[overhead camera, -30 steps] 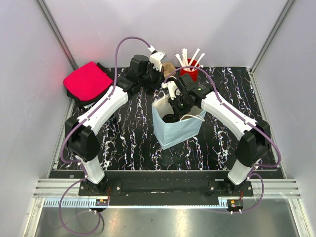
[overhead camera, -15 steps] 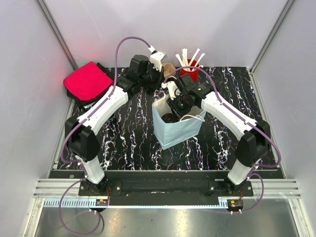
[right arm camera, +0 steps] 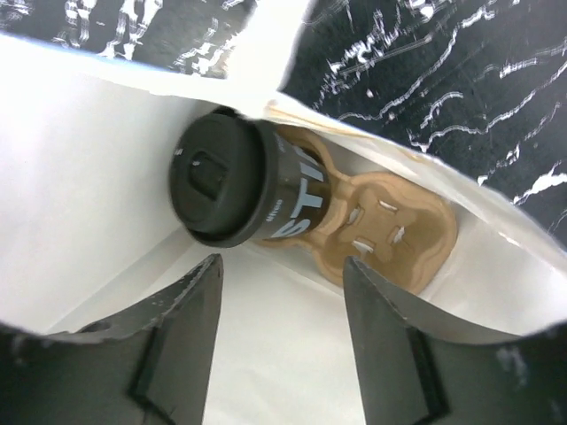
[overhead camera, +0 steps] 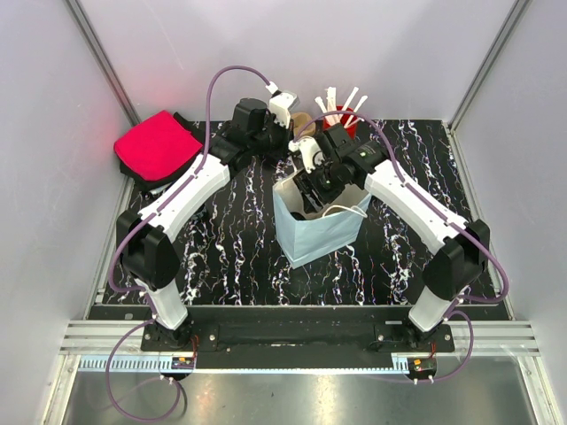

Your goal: Pack the takeout coffee

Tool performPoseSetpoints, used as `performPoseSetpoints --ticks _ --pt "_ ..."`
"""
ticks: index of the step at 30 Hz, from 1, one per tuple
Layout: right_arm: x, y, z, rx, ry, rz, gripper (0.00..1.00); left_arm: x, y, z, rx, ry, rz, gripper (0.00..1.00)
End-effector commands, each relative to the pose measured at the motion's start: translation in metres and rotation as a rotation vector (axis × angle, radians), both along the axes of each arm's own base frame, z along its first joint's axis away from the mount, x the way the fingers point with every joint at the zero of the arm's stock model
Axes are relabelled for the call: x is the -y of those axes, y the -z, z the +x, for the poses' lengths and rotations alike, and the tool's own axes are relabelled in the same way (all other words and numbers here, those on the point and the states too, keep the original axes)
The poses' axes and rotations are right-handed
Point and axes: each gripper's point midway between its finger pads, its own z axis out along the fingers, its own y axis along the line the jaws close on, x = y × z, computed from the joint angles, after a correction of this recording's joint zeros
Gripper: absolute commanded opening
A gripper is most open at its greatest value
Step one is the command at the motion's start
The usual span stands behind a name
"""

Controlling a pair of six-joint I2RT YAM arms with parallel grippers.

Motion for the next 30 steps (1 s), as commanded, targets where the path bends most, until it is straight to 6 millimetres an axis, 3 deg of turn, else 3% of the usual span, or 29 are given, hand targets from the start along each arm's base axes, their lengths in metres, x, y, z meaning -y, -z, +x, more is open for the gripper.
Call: performPoseSetpoints --ticks 1,8,16,20,28,30 --pt "-0.010 -0.056 -0.013 0.081 -0.090 0.102 0.69 0.007 -0.029 0.001 0.061 0.022 -0.049 0.00" --pt "-0.007 -0.095 -0.027 0.157 -0.184 0.152 0.87 0.007 -0.029 0.000 0.061 0.024 -0.049 0.00" --pt "-0.003 -0.134 -0.063 0.194 -0.347 0.229 0.95 0.007 -0.030 -0.001 0.066 0.032 -0.049 0.00" --pt "0.007 -0.159 -0.074 0.292 -0.408 0.237 0.99 0.008 -0.032 -0.002 0.068 0.041 -0.053 0.00" --pt "0.032 -0.193 -0.069 0.488 -0.333 0.213 1.00 0.009 -0.032 -0.004 0.070 0.051 -0.053 0.00" --pt "0.040 -0.200 -0.056 0.531 -0.266 0.205 1.00 0.008 -0.032 -0.003 0.072 0.050 -0.053 0.00"
